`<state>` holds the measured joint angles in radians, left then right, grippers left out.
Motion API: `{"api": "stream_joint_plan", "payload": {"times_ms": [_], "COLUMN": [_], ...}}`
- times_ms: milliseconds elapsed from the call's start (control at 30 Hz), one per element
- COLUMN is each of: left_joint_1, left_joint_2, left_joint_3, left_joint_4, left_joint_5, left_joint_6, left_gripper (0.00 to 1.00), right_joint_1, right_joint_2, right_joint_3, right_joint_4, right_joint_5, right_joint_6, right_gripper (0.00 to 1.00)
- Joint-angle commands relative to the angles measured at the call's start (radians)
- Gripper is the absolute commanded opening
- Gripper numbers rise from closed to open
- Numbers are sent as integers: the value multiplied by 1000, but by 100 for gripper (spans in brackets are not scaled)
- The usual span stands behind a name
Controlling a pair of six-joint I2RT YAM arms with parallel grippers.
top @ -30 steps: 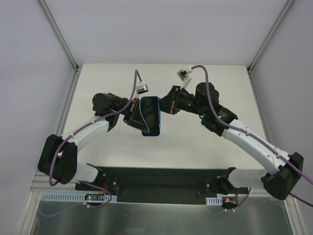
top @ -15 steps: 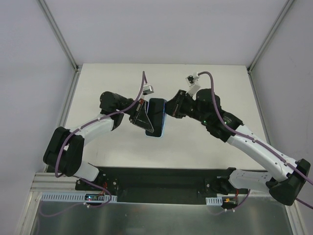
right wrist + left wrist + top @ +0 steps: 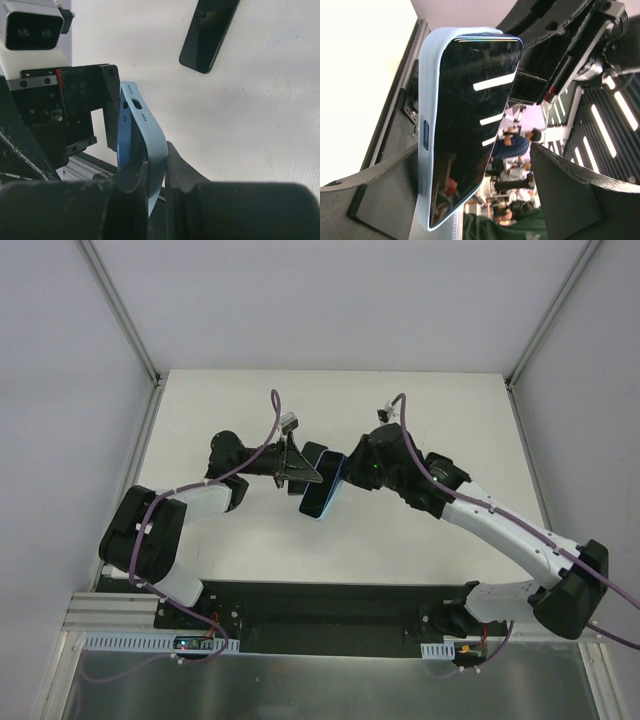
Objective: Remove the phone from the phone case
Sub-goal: Remove the phone case from the phone.
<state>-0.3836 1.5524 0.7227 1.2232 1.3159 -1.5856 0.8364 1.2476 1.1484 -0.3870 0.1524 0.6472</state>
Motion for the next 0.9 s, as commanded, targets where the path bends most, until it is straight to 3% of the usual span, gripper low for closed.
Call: {"api": "stream_joint_plan", "payload": {"times_ms": [0, 233, 267, 367, 533, 700, 867], "left_joint_1": [80, 137, 137, 137, 137, 138, 138], "left_joint_2": [-63, -144, -172, -209, -218, -236, -279], "left_joint_3": [-34, -106, -100, -77, -59, -46, 24], "left_joint_4": [409, 95, -25, -163, -194, -319, -765], "left_joint_5": [-72, -89, -86, -78, -76, -102, -219], "left_joint_6": [-30, 180, 220, 329, 365, 436, 699], "left_gripper": [80, 80, 80, 82, 83, 83, 83], "right_joint_1": [-14, -10, -11, -17, -62, -109, -108], "right_joint_2": [160, 299, 299, 285, 231, 182, 199], "right_joint_3": [-1, 114, 119, 99, 22, -16, 33], "right_joint_4": [-457, -598, -598, -526, -342, -263, -371], "right_joint_5": [220, 337, 334, 253, 6, -71, 36], "right_joint_6": [-145, -191, -195, -216, -190, -164, -188], "right_gripper": [1, 1, 1, 1, 1, 1, 2]}}
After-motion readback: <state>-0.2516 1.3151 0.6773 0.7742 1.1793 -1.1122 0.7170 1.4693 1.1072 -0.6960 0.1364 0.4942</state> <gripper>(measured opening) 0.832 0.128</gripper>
